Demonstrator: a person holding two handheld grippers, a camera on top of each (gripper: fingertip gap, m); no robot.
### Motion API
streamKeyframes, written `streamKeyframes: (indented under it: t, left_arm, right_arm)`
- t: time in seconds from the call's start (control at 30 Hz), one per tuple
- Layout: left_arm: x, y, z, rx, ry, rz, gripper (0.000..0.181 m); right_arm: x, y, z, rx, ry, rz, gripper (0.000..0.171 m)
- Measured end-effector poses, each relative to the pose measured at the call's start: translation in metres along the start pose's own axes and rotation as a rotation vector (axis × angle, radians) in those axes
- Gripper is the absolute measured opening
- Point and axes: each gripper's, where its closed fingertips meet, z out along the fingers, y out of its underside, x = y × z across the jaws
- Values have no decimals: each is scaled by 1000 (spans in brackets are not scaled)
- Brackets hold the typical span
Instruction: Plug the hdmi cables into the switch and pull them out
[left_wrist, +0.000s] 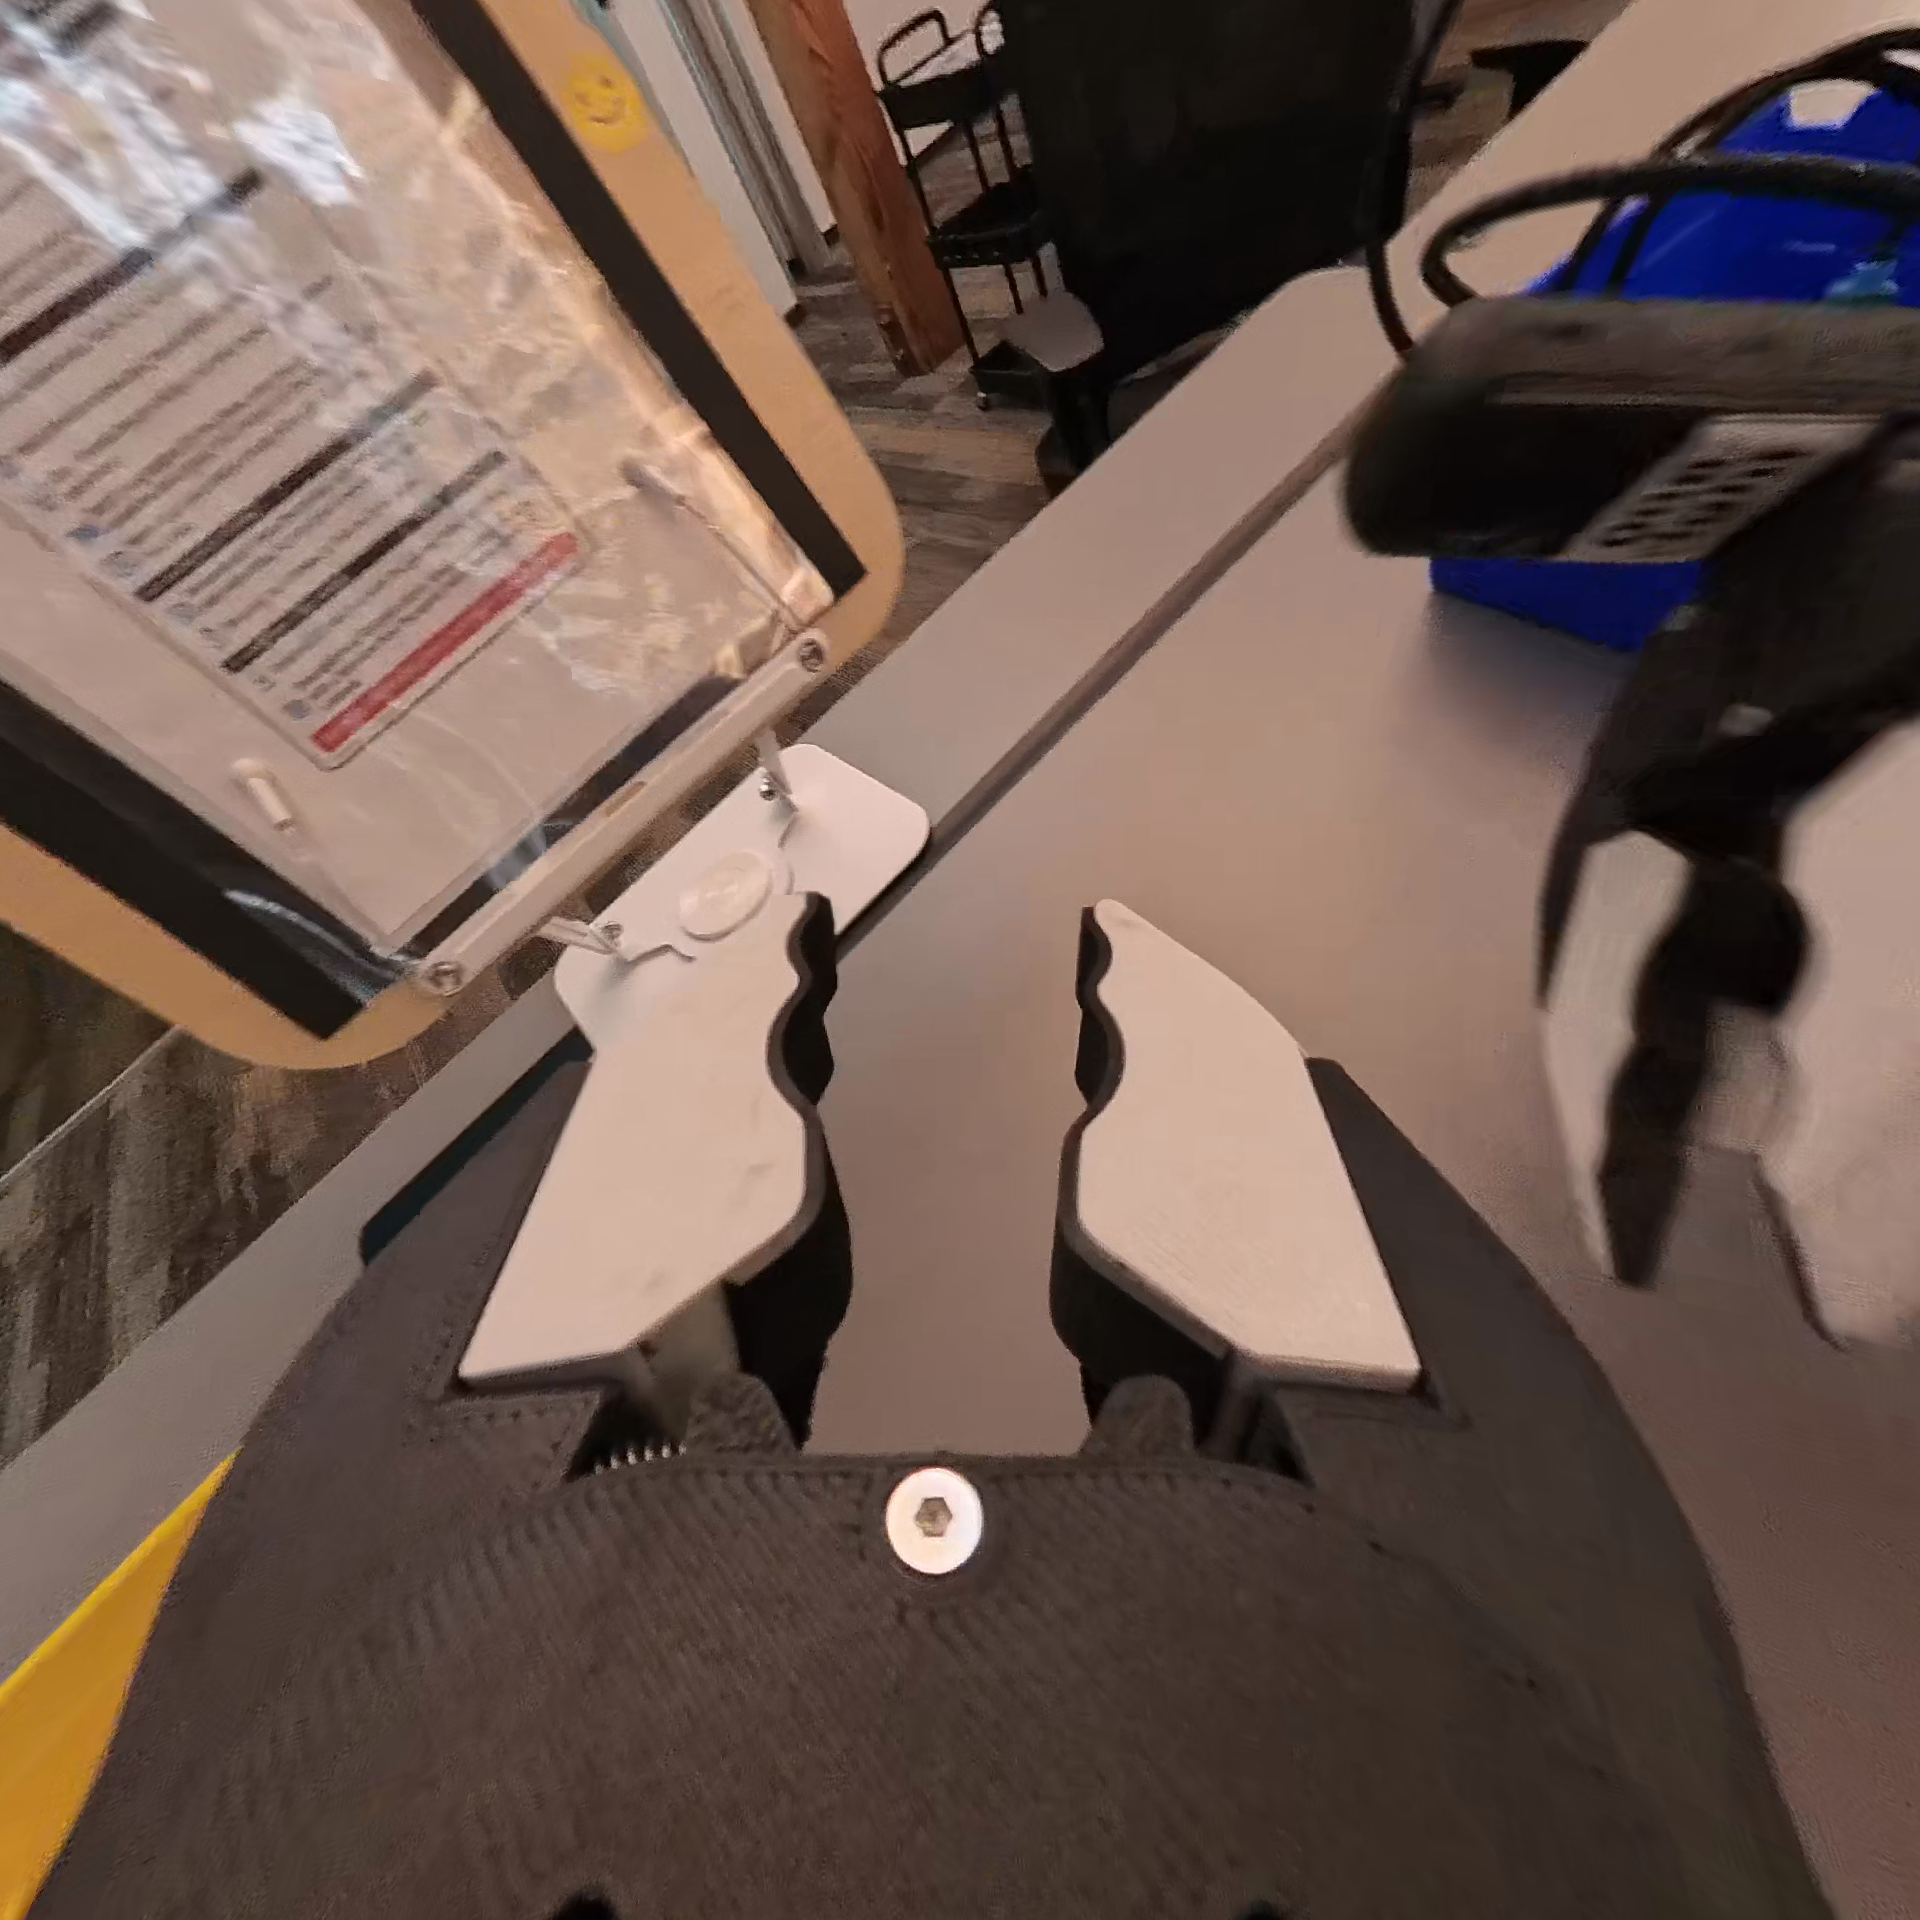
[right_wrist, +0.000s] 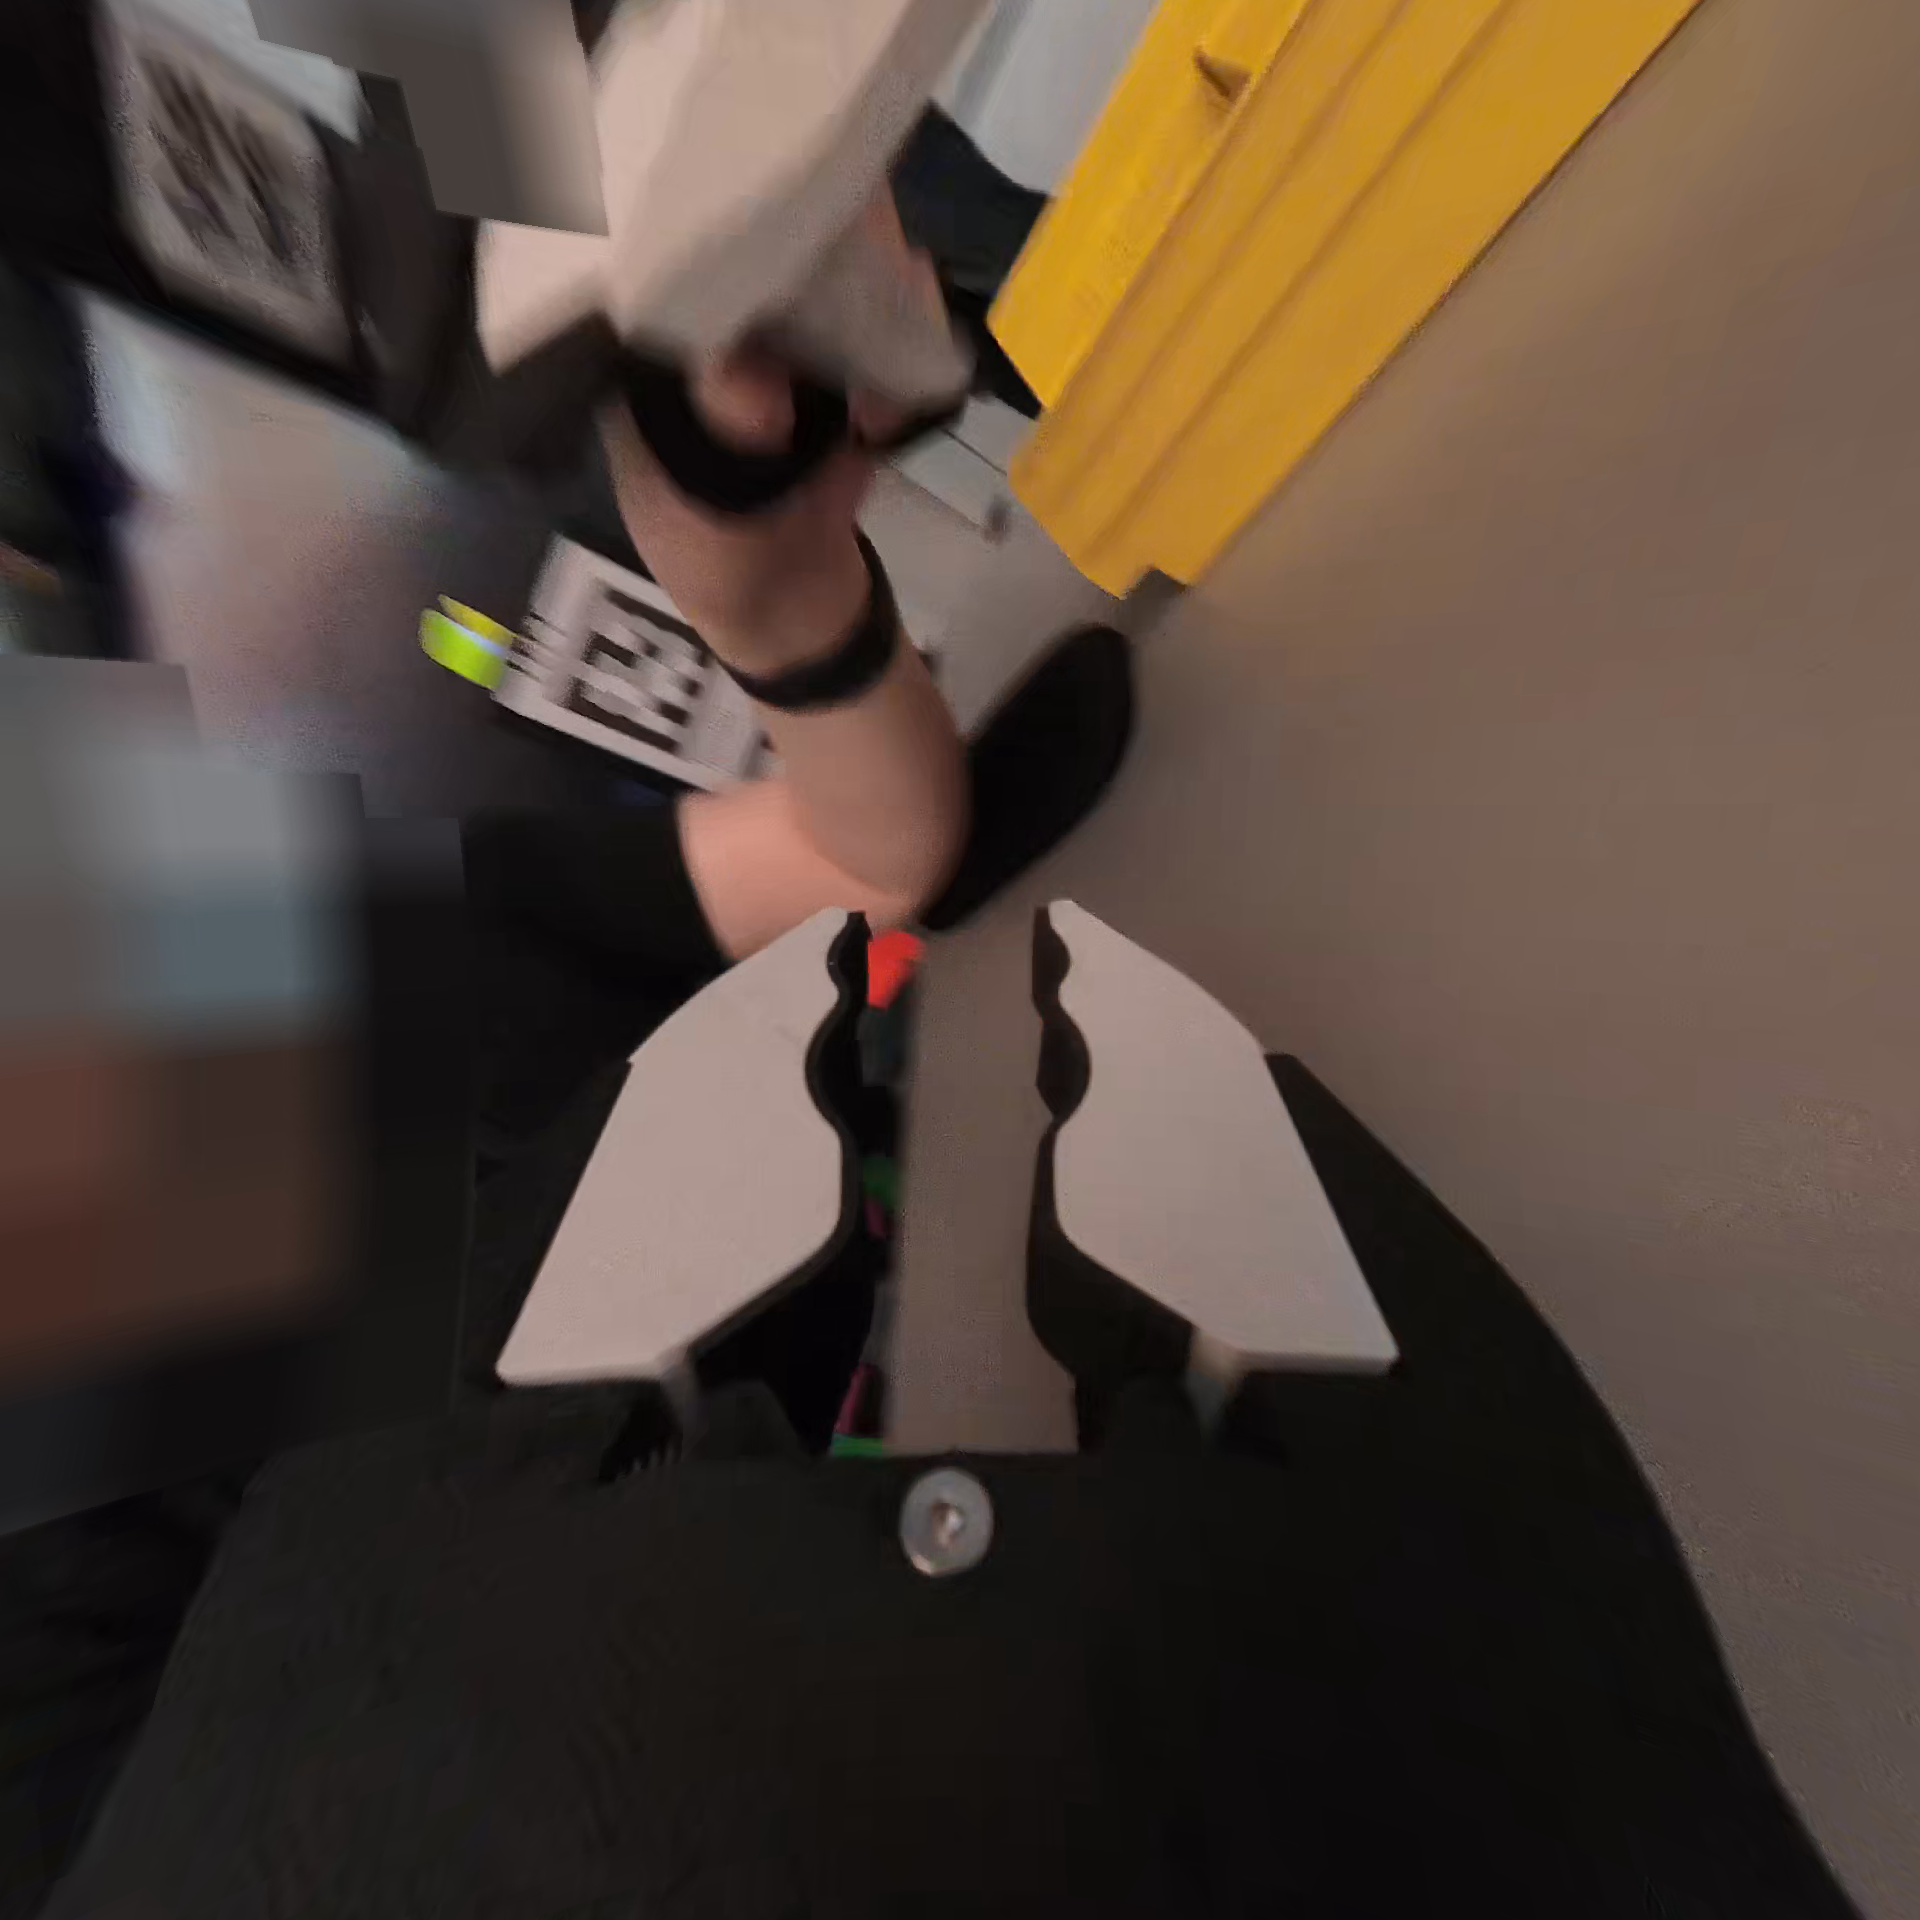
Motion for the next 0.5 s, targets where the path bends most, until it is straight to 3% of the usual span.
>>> streamKeyframes:
  t: [0.03,0.13,0.17,0.23,0.3,0.37,0.43,0.47,0.5]
  left_arm:
    - [-7,-1,-4,10,-10,-16,44]
    - [-24,-3,-14,31,-31,-57,44]
    - [-27,-3,-17,34,-35,-66,44]
    - [-29,-5,-20,43,-38,-74,44]
    - [-29,-8,-22,50,-37,-69,44]
    - [-27,-10,-24,56,-37,-61,44]
    - [-26,-11,-24,57,-33,-60,44]
    - [-26,-10,-24,54,-32,-61,44]
    - [-27,-9,-24,51,-33,-62,44]
  right_arm:
    - [-5,5,7,-23,80,-104,30]
    - [-27,10,9,19,379,-493,25]
    - [-30,3,-5,83,552,-608,31]
    - [-39,-8,-55,231,936,-803,57]
    - [-61,-15,-120,452,1260,-957,57]
    - [-60,-11,-176,522,1495,-935,51]
    - [-22,2,-209,374,1596,-728,64]
    - [-8,6,-218,320,1604,-655,62]
    - [0,9,-224,285,1614,-632,34]
